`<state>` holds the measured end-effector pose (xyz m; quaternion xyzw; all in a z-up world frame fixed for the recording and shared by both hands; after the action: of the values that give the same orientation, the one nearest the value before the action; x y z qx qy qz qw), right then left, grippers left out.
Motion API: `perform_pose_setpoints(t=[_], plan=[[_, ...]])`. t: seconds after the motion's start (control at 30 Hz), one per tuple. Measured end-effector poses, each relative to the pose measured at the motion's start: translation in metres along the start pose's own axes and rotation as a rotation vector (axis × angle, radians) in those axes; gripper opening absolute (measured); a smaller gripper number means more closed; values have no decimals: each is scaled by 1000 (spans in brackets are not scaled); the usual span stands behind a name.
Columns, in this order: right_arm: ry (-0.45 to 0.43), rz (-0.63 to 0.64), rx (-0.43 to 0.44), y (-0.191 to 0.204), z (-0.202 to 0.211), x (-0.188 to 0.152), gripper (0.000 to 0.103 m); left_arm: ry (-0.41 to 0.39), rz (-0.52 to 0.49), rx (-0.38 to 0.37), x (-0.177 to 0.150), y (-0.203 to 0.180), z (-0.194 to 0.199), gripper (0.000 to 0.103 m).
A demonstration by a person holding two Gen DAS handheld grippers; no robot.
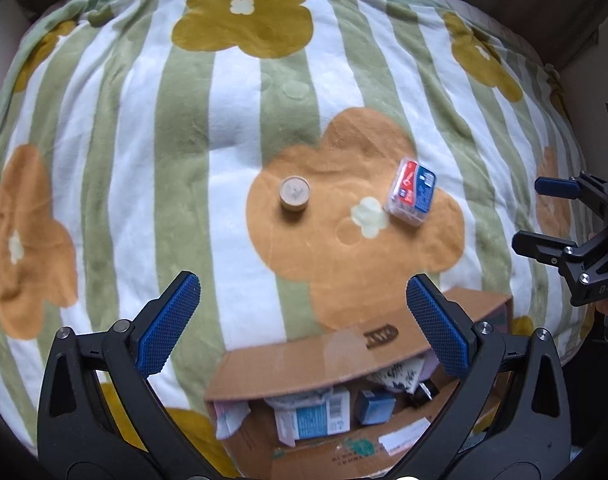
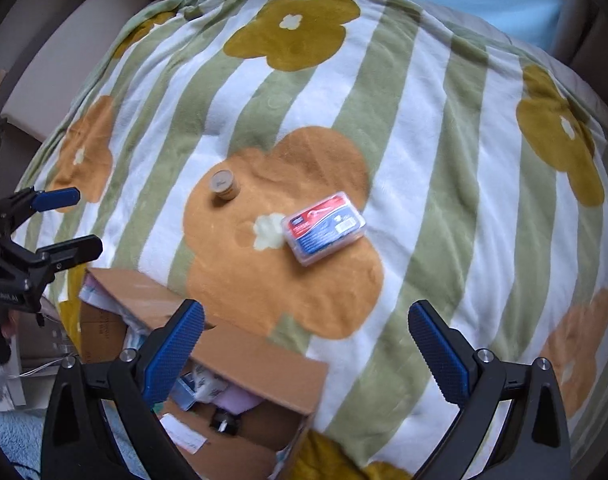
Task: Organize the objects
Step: 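Move the right tool to the floss box while the left tool approaches the beige tin, then grasp the dental floss box with the right tool while the left tool grasps the beige tin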
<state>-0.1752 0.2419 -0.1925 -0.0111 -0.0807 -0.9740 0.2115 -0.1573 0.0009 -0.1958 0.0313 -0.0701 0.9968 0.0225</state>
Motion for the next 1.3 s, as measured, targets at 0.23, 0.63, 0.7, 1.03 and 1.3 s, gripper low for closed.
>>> perform_pose_setpoints(t=[0.23, 0.63, 0.7, 1.03, 1.3], plan=[[26, 147, -28, -10, -27, 27, 102, 49, -41, 13, 45, 6, -45, 101], [57, 363, -17, -10, -94, 54, 102, 151, -90, 43, 81, 11, -130, 74], [60, 372, -4, -12, -101, 55, 102, 151, -92, 37, 82, 10, -136, 74], [50, 406, 11, -10, -123, 63, 102, 189, -89, 2, 87, 7, -165, 54], [81, 415, 13, -10, -135, 66, 77, 197, -113, 6, 89, 2, -174, 31]])
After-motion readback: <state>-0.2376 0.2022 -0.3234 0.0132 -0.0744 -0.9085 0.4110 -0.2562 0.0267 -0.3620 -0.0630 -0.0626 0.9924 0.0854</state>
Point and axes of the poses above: each gripper's, at about its wrist camera, not at the fingertips, and z roughly against the way its jaws point, y to its left, x to its top, the point moved 3 cm from there along -z, roughly the way its jaws point, and after that the axes turned 10 degrees about y, right-handed, at the moved point
